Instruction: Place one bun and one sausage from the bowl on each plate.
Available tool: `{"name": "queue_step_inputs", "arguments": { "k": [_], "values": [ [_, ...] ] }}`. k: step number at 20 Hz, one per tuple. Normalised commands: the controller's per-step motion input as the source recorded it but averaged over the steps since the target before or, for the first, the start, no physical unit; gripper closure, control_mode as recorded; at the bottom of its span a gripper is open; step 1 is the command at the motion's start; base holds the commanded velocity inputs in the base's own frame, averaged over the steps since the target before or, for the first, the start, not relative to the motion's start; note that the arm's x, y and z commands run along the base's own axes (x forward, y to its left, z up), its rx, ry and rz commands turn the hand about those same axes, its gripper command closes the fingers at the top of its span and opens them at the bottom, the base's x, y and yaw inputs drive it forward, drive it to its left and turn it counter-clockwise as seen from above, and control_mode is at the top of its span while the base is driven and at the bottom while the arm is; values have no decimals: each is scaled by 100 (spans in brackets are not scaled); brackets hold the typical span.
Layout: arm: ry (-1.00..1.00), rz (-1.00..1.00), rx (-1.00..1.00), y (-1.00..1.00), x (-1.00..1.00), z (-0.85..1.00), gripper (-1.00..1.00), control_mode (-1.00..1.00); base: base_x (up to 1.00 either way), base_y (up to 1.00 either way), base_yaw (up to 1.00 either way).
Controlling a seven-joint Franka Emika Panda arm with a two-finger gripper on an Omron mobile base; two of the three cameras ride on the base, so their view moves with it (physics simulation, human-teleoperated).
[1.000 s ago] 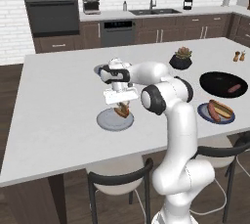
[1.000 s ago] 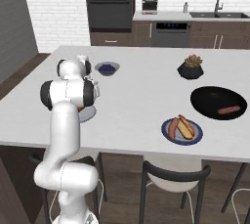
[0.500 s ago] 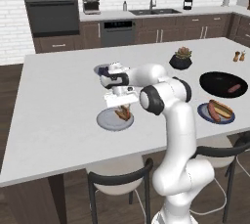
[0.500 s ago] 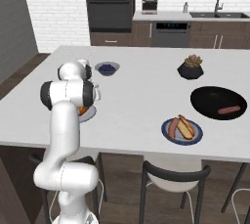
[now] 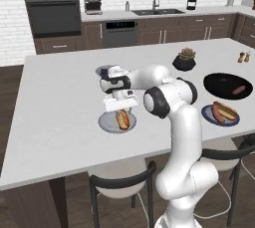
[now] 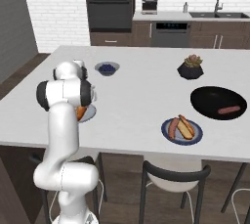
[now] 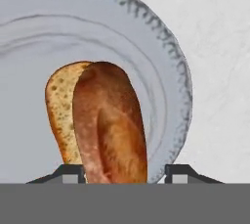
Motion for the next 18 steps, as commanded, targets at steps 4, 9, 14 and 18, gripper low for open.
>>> {"name": "queue_step_inputs", "arguments": {
  "k": [4, 9, 14, 18],
  "values": [
    [-13, 0, 0, 19, -1, 32, -100, -100, 0, 0, 0],
    [-27, -5, 5, -42, -64, 100, -100, -100, 0, 0, 0],
    [-22, -3, 16, -85, -100, 100, -100, -100, 0, 0, 0],
    [-21, -4, 12, -67, -100, 100, -100, -100, 0, 0, 0]
  ]
}}
